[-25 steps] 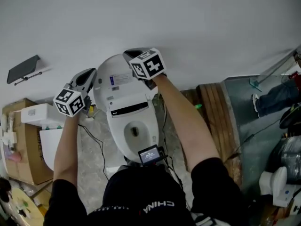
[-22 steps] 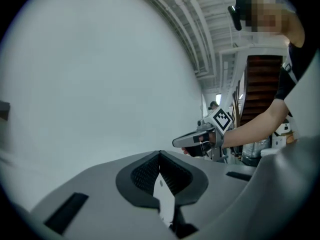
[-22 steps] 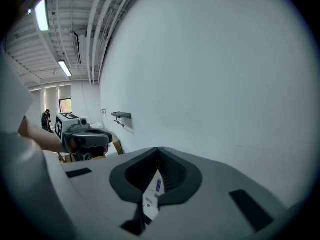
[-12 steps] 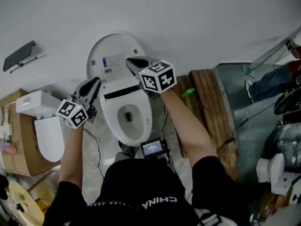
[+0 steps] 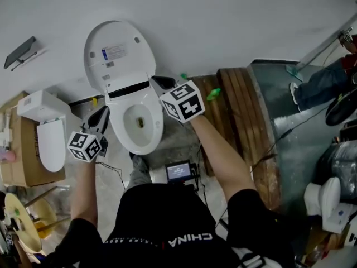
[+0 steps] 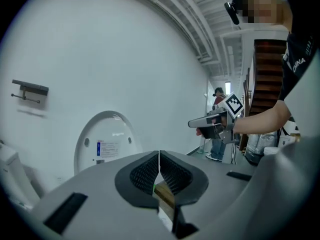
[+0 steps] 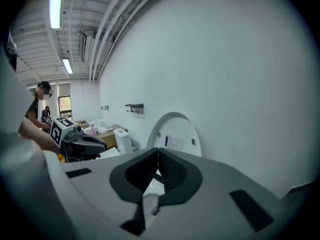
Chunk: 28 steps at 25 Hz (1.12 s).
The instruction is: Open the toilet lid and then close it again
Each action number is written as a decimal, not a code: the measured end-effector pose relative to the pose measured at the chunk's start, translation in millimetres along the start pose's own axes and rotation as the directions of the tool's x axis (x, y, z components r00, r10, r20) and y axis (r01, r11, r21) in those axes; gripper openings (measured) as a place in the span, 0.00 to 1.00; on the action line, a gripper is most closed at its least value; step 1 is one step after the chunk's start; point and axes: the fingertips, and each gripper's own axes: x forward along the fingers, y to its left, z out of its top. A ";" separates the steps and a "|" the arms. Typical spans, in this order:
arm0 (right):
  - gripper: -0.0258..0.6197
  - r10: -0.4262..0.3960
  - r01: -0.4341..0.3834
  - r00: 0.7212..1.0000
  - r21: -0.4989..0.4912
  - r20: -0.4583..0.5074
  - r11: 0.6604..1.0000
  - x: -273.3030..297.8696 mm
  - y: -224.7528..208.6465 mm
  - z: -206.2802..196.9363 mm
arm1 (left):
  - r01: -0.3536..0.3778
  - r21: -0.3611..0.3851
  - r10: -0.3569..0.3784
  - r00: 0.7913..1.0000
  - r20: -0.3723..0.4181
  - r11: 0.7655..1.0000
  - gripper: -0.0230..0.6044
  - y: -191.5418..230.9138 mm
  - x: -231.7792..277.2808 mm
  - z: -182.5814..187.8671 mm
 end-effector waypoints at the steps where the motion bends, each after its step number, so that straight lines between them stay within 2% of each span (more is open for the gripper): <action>1: 0.06 0.004 -0.004 1.000 0.008 0.000 1.000 -15.3 -0.4 -8.3 | 0.002 0.005 -0.001 1.000 -0.012 1.000 0.05 -18.0 0.2 -5.1; 5: 0.06 0.032 -0.033 0.999 0.004 0.004 0.999 -59.9 7.4 -25.9 | 0.023 0.042 -0.021 0.999 -0.049 0.999 0.05 -81.2 -5.6 -11.4; 9: 0.06 0.046 -0.046 0.999 -0.004 0.008 0.999 -75.8 25.9 -30.1 | -0.003 0.071 0.008 0.998 -0.062 0.997 0.05 -105.4 -26.9 -8.8; 15: 0.06 0.067 -0.067 0.998 -0.031 0.014 0.997 -79.3 67.9 -31.7 | -0.012 0.088 0.016 0.999 -0.051 0.996 0.05 -109.5 -59.7 -5.6; 22: 0.06 0.006 -0.006 1.000 -0.008 0.005 1.000 -63.2 105.7 -26.7 | -0.011 0.106 0.010 1.000 0.015 0.994 0.05 -98.5 -95.2 8.8; 28: 0.06 0.014 -0.014 1.000 -0.013 -0.022 1.000 -59.2 147.8 -33.6 | -0.013 0.092 0.008 0.999 0.050 0.996 0.05 -88.4 -112.1 12.9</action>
